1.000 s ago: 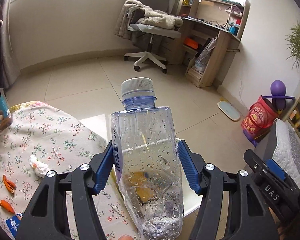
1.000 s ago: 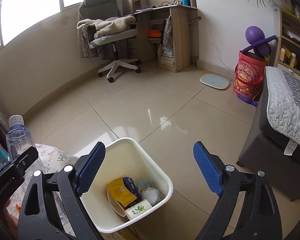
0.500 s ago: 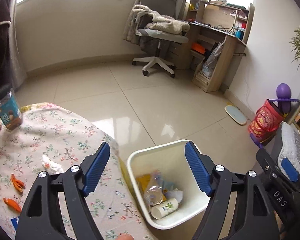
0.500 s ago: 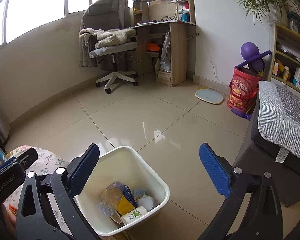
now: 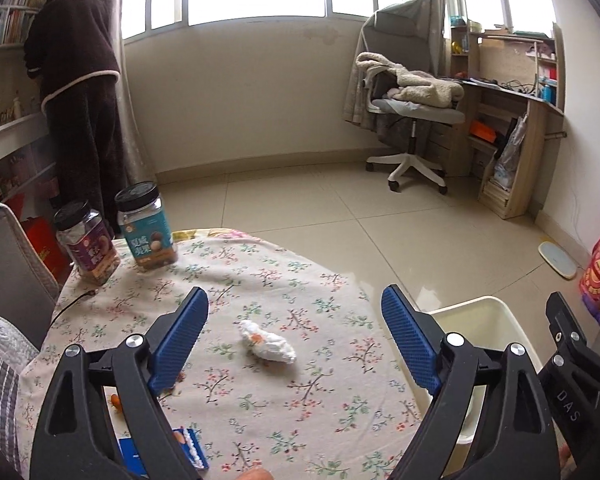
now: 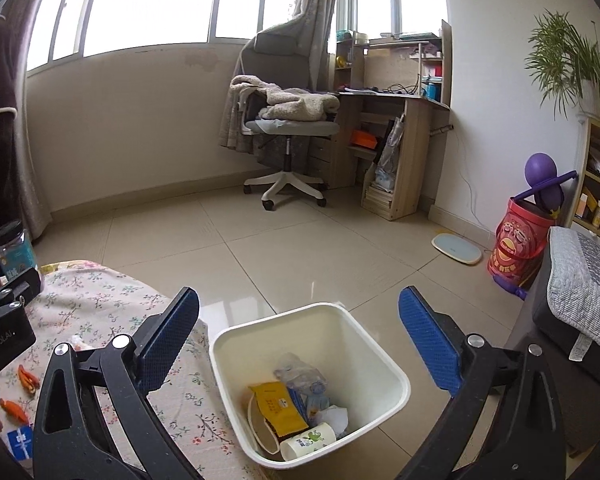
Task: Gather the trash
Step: 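Return both tools to the table toward the orange toy pieces, then grasp an orange toy piece with the left tool, then grasp the blue biscuit box with the right tool while the left tool holds the orange piece, then carry the orange piece and blue box over the white bin with both tools, then open both tools to drop the orange piece and blue box into the bin, then return both tools to the table toward the orange piece and white tissue, then grasp the second orange toy piece with the left tool, then grasp the crumpled white tissue with the right tool while the left tool holds the orange piece, then carry the orange piece and white tissue over the white bin with both tools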
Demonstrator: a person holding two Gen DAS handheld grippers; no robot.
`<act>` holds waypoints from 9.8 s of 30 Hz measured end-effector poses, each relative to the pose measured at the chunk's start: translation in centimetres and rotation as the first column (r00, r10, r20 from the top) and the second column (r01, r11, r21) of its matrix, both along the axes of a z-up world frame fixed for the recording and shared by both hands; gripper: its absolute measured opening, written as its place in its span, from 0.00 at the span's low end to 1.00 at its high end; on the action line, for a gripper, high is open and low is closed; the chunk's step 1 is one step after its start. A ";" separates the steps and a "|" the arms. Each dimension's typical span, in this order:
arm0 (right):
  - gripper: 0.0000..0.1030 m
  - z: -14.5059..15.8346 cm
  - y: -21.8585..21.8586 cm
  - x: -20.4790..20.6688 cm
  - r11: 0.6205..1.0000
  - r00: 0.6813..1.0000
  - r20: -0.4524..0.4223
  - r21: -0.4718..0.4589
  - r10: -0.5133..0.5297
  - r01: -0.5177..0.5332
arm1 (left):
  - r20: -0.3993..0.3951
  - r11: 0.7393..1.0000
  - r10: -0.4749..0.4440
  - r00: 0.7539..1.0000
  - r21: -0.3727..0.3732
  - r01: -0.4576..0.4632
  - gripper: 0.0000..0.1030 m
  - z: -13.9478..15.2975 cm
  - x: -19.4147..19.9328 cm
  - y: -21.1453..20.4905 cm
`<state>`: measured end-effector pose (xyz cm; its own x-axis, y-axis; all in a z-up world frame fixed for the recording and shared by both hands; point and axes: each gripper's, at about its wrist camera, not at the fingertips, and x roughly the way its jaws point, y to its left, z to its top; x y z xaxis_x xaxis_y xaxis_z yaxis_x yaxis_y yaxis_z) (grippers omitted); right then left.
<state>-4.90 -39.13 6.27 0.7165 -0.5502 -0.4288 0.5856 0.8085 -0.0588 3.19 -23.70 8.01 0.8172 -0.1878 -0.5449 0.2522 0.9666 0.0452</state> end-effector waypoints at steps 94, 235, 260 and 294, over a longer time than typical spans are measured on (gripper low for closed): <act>0.53 -6.4 26.4 10.0 0.718 0.665 -0.288 0.389 0.689 -0.577 | -0.216 0.929 0.350 0.911 -0.047 -0.368 0.17 -0.6 0.9 29.5; 0.80 -15.0 16.3 22.2 0.825 0.702 -0.435 0.347 0.563 -0.446 | -0.482 0.937 0.313 0.818 0.017 -0.349 0.20 -14.3 9.9 20.5; 0.44 -4.1 16.2 13.4 0.806 0.784 -0.205 0.251 0.586 -0.536 | -0.219 0.952 0.301 0.928 0.008 -0.307 0.20 -6.3 6.1 19.0; 0.45 -2.6 2.8 6.7 0.934 0.935 -0.156 0.220 0.319 -0.282 | -0.141 0.997 0.074 0.987 0.041 -0.069 0.20 -4.8 2.3 7.8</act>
